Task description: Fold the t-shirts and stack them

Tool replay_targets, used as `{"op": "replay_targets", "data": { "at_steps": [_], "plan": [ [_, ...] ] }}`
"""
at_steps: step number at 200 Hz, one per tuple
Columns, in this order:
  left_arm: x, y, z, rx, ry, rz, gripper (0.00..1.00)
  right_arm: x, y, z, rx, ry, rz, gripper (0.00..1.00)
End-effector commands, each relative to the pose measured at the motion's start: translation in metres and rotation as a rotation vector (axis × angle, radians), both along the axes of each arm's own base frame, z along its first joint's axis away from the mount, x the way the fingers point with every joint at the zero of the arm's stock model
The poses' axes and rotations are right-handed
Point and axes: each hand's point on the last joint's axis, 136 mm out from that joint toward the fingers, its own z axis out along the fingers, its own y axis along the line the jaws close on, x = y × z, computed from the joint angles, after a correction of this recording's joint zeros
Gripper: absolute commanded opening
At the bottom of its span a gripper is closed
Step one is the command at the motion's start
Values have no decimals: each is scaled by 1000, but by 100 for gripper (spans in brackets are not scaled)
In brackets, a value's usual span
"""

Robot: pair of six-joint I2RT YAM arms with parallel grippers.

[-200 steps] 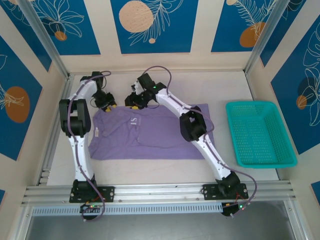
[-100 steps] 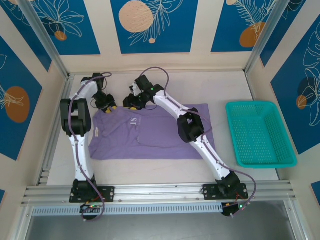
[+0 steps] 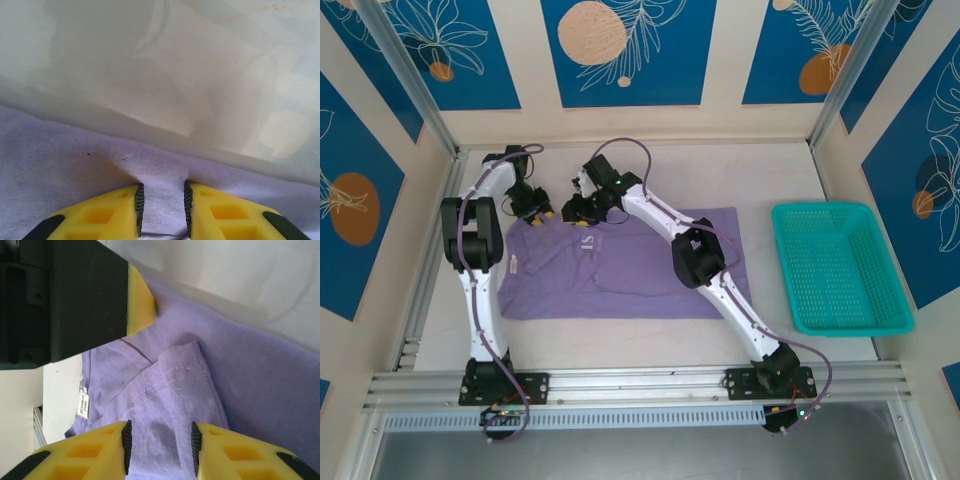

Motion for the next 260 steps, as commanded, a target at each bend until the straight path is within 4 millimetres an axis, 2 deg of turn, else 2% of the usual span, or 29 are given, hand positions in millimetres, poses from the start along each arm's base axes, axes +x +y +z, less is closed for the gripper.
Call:
{"op": "replay_targets", "data": {
  "at_steps": [1,11,19,45,68,99,120,162,224,260],
  "plan": [
    [-3,-3,-13,-24,41,-3,29,-12,0,-8,-27,21,35,37],
    [-3,-3,-14,-25,43,-2,29,-12,-4,-11,-56,15,30,38],
    [-3,-3,-14,-26,42,-3,29,-10,-8,-11,-75,9,19,42],
    [-3,-4,-14,-29,41,-3,29,-1,-15,-3,-111,-40,-20,50],
    [-4,-4,-15,-34,45,-1,29,10,-19,5,-106,-61,-69,51],
    [-3,-5,-15,-35,43,-1,29,12,-24,-2,-131,-55,-90,51],
    [-3,-5,-16,-37,44,2,29,7,-22,-7,-110,-22,-64,47],
    [-3,-5,-17,-39,47,1,29,-7,-8,1,-56,-20,11,40],
    [-4,-1,-19,-13,59,3,29,-13,-10,4,-66,-27,39,25],
    [-7,6,-20,26,75,10,29,-16,-13,14,-69,-51,60,17]
  ]
}}
